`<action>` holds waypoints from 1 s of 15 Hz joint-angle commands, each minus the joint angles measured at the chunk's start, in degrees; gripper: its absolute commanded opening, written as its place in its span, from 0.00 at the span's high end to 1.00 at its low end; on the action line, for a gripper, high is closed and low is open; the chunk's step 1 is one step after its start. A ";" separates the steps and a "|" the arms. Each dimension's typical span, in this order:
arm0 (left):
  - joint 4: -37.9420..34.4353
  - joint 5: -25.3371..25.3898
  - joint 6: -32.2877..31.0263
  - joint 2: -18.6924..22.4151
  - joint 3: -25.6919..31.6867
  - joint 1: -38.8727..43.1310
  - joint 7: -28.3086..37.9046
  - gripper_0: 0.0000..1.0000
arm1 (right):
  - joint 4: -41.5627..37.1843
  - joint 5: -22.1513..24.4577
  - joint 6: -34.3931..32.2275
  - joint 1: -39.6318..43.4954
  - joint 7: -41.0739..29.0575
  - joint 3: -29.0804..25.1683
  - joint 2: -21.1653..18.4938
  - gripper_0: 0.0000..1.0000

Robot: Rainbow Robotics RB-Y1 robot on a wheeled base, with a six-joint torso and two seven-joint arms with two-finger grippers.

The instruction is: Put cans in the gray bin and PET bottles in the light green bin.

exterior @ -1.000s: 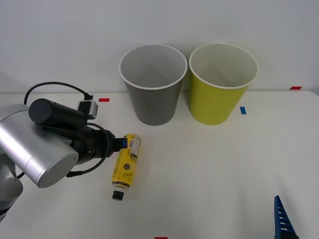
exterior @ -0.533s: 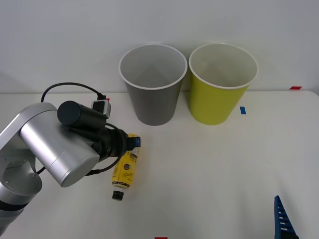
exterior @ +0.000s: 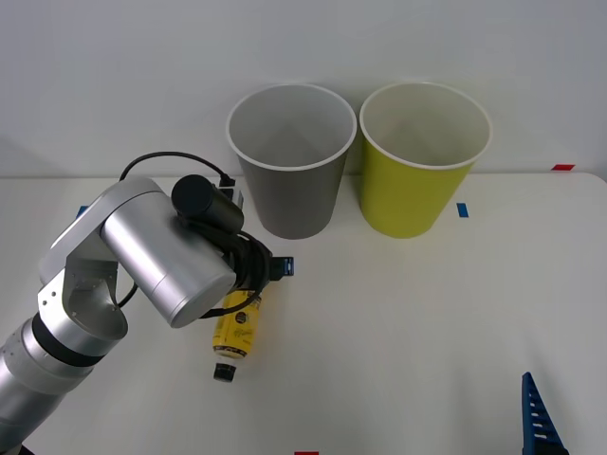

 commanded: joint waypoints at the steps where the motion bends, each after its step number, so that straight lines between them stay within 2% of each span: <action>1: 1.36 -1.17 0.01 -0.90 -0.90 -0.30 -0.57 0.00 | 0.00 0.00 0.00 0.00 0.00 0.00 0.00 0.00; 5: 1.53 -4.42 1.24 -0.37 -2.31 -0.30 -0.66 0.00 | 0.00 0.00 0.00 0.00 0.00 0.00 0.00 0.00; 10: 2.32 -4.24 2.38 -1.96 -2.31 -0.48 -0.75 0.00 | 0.00 0.00 0.00 0.00 0.00 0.00 0.00 0.00; 15: 6.54 -3.63 2.56 -3.01 -2.31 -2.06 -1.36 0.00 | 0.00 0.00 0.00 0.00 0.00 0.00 0.00 0.00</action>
